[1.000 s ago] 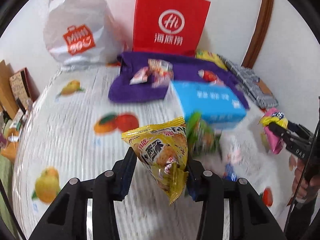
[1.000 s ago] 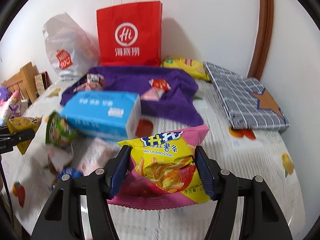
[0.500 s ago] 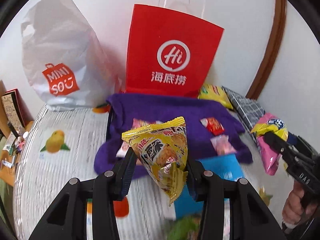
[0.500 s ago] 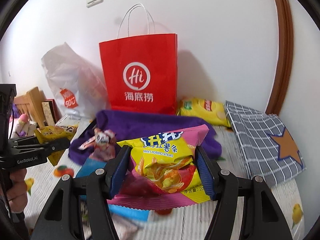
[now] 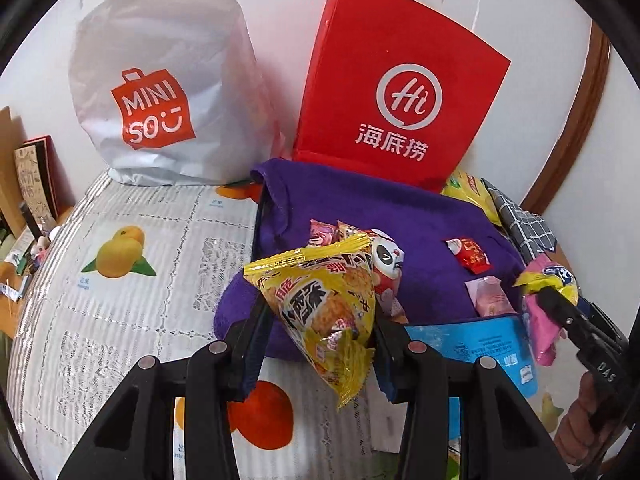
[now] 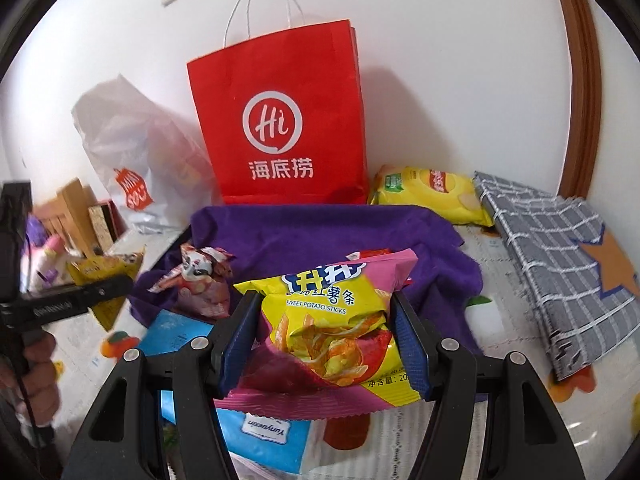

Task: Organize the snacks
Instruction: 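Carry the yellow bag with left tool while right tool carries the potato-stick bag over the towel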

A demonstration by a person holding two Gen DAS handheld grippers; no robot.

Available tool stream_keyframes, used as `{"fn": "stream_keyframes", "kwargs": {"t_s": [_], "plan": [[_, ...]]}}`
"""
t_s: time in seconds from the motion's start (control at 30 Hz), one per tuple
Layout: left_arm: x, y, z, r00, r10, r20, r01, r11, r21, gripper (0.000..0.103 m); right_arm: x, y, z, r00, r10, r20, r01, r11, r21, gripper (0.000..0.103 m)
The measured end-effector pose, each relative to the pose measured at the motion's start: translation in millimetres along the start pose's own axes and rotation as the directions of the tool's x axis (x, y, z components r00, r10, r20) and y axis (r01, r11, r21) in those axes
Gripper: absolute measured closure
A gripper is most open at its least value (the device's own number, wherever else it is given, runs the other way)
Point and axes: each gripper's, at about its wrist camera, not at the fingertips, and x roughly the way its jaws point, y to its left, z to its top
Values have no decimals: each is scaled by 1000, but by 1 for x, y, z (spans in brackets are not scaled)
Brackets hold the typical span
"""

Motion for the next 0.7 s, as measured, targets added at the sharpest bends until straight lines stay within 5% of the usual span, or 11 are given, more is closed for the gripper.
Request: {"fn": "stream_keyframes", "kwargs": {"t_s": [0.2, 0.7], "plan": [[4, 6, -1, 999, -26, -18, 26, 999, -27, 59, 9, -2, -6, 997, -80, 14, 81, 996, -24, 39], [6, -8, -7, 998, -57, -27, 58, 998, 18, 59, 9, -9, -7, 995, -91, 31, 91, 996, 5, 39]]}}
